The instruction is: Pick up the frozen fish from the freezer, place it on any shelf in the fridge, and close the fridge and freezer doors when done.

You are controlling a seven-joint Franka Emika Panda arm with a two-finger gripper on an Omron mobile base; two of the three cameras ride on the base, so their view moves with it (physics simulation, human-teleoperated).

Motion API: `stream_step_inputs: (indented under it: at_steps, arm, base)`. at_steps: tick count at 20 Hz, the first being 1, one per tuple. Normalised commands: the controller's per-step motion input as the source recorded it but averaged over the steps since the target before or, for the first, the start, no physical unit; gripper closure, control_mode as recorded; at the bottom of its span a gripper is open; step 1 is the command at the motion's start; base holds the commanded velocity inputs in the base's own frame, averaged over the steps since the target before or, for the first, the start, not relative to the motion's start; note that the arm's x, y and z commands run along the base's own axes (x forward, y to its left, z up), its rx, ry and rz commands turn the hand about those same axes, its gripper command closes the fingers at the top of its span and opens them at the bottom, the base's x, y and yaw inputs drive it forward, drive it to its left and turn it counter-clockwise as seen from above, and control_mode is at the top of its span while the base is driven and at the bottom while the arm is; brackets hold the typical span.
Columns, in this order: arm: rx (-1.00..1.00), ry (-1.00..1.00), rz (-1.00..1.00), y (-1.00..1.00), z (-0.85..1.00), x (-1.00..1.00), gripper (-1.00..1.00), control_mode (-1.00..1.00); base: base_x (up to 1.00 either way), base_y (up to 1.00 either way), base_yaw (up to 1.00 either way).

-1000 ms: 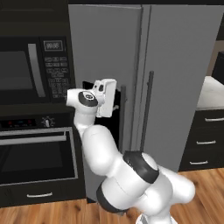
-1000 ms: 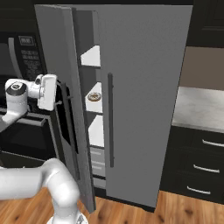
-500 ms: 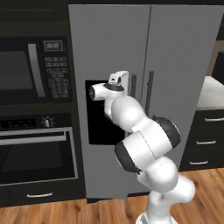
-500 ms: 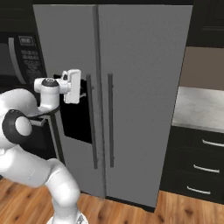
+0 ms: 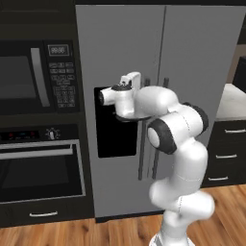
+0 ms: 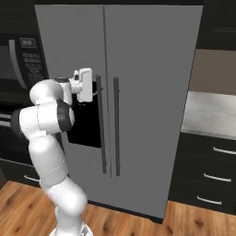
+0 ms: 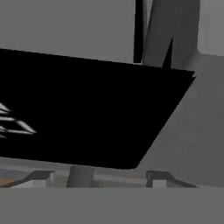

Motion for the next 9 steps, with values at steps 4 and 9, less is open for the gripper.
stream_step_inputs:
  at_steps: [4,9]
  arm:
    - [0.01,-0.06,0.12,-0.41,0.0,0.29,-1.0,-1.0]
    - [0.02,-0.22,0.15,0.0,0.31,-0.71,-1.0,-1.0]
  base:
    - [0.0,0.0,0.0]
    - [0.0,0.0,0.0]
